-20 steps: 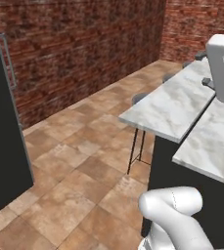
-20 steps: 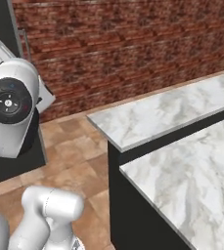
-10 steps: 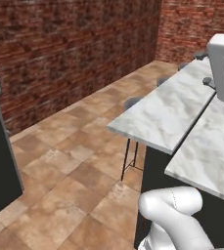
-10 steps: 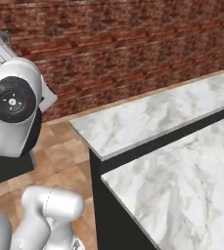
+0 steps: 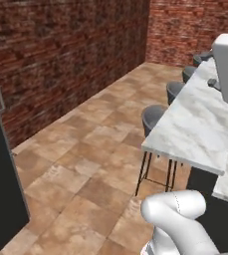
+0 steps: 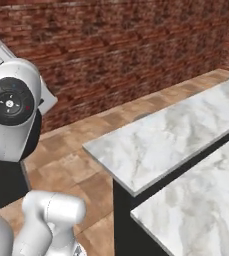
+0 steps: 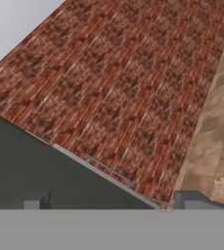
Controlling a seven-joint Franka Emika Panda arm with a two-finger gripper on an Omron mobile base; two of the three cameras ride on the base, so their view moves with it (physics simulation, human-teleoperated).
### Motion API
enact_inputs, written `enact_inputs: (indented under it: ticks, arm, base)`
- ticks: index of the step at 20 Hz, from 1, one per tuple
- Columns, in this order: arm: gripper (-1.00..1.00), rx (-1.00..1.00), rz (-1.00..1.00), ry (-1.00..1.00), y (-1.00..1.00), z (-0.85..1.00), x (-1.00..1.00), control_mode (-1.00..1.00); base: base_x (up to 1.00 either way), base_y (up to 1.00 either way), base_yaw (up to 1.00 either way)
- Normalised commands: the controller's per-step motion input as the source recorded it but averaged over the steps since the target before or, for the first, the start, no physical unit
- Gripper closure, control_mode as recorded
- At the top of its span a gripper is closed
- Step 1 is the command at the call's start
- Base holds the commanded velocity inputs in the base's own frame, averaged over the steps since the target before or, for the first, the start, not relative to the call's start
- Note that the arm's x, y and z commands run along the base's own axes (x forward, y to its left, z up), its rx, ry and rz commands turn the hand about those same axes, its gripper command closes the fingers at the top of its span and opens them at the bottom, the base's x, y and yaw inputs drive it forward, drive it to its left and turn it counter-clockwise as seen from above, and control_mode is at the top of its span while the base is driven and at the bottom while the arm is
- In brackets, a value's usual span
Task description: Pick the jar and jar from the dining table and place them in the open cabinet. Close the cabinet after placing the objects.
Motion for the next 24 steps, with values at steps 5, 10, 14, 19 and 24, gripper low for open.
enact_inputs:
  ticks: [5, 10, 14, 19, 24]
  arm:
    - [-1.00, 0.00, 0.00, 0.00, 0.00, 0.00, 0.00, 1.00]
    - [-1.00, 0.00, 0.00, 0.00, 0.00, 0.00, 0.00, 1.00]
    - [-1.00, 0.00, 0.00, 0.00, 0.00, 0.00, 0.00, 1.00]
    - [-1.00, 0.00, 0.00, 0.00, 0.00, 0.00, 0.00, 1.00]
    - [-1.00, 0.00, 0.00, 0.00, 0.00, 0.00, 0.00, 1.00]
  base:
    - [0.50, 0.91, -0.28]
    - [0.47, 0.89, -0.32]
    - [0.64, 0.51, -0.32]
    - [0.84, 0.14, -0.29]
    - [0.84, 0.00, -0.24]
